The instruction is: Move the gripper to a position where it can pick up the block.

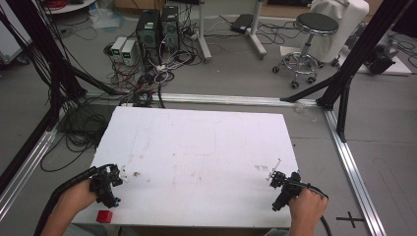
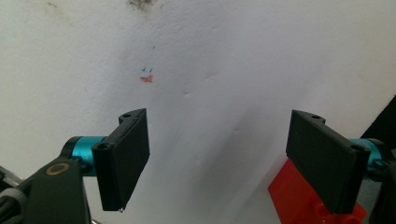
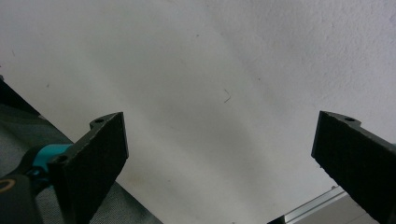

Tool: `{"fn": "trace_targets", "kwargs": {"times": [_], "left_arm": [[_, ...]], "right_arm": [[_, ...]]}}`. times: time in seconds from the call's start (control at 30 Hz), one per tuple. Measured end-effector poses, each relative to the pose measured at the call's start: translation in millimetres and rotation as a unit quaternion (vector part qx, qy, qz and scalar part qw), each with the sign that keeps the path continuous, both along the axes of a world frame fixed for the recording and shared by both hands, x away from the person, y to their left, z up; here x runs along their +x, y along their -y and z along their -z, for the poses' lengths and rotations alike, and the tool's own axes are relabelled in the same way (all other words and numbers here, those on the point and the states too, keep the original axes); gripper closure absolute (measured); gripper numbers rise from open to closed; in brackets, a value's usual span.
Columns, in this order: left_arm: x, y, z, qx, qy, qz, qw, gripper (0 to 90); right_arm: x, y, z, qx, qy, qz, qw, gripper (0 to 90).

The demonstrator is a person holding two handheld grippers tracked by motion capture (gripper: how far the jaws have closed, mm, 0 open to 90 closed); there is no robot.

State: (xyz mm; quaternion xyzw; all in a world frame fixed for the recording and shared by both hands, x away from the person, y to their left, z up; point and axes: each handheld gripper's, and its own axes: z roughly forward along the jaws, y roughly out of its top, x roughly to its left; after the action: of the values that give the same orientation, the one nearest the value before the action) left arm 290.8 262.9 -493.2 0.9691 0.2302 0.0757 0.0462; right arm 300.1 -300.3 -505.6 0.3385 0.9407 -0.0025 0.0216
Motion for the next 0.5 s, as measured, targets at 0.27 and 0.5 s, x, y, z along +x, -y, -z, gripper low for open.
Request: {"fn": "trace_targets", "kwargs": {"times": [0.27, 0.5], "left_arm": [[0.9, -0.5, -3.1, 0.000, 0.002, -0.008, 1.0000, 21.8], [1.6, -1.2, -1.9, -0.007, 0.005, -0.011, 0.9999, 21.8]], "right_arm": [[-1.7, 1.0, -1.8, 0.004, 0.001, -0.002, 1.0000, 2.9], [-1.3, 0.7, -1.6, 0.006, 0.000, -0.004, 1.0000, 2.9]]}}
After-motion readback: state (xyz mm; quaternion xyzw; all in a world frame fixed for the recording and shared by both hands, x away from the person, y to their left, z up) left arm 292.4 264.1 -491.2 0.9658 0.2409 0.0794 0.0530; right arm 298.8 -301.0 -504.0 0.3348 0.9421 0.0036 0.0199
